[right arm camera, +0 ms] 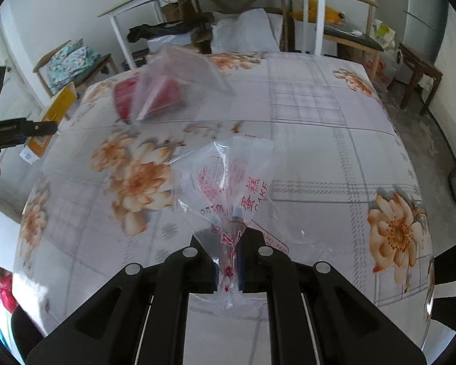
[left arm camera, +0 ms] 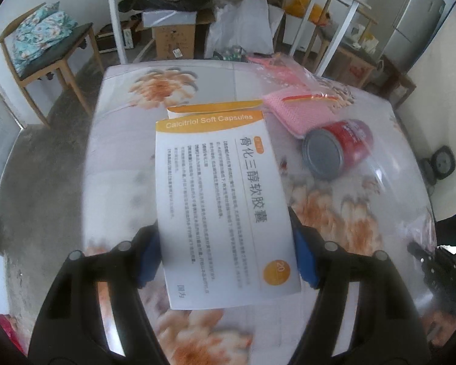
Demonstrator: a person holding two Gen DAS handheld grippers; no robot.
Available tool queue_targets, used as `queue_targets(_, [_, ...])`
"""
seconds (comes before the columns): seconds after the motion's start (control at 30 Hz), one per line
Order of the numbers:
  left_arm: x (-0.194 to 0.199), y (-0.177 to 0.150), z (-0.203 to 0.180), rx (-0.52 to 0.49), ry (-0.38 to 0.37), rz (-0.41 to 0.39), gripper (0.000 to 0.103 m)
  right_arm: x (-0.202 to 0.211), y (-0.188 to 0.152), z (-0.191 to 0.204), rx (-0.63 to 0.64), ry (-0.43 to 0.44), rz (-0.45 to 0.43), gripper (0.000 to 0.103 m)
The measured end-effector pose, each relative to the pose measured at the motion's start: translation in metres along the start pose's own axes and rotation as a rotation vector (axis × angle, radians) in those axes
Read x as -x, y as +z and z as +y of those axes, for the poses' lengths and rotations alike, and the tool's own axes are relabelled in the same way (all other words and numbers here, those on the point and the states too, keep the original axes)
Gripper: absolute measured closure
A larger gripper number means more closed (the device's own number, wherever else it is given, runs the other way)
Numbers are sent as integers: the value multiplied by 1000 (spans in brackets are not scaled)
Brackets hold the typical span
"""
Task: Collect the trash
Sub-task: 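Drop the capsule box with the left gripper while the right drops the CAKE bag into the wastebasket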
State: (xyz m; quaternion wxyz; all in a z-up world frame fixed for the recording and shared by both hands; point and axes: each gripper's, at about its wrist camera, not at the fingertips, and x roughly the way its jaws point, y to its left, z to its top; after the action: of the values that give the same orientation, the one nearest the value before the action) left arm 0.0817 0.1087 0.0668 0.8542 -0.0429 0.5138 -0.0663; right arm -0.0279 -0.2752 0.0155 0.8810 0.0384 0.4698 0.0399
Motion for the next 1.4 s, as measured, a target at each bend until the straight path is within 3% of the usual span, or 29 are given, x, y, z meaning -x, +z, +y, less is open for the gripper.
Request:
queue_targets(0.3, [81,-67,71,102,14,-108,35,39,-2,68,120,75,-56,95])
queue_targets(0.47, [108,-126,130,211,96,-128,35,51,-3,119,190,167,-67,95])
queue_targets(0.6, [86,-191,189,361,131,-64,35,60,-4,177,274,252,-74,95])
queue_targets(0.77, [13,-271,242,504,130,88,35,66,-11,256,392,341,-60,95])
queue_targets(0.97, [-88,-318,266,585,89,242,33,58,-26,340,516,396,-13,95])
queue_targets(1.0, [-98,-322,269,589,91,254,31,54,-30,351,532,405,2,95])
queue_targets(1.03, [-109,-326,271,589,96,259,20,50,-35,363,547,412,19,95])
queue_targets(1.1, [-116,-331,272,598,73,269,8,43,-43,383,573,415,44,95])
queue_targets(1.23, [-101,-340,281,621,19,262,8,35,-58,415,609,427,83,95])
queue_targets(1.4, [-35,-378,315,771,23,107,8,14,-74,459,638,422,145,95])
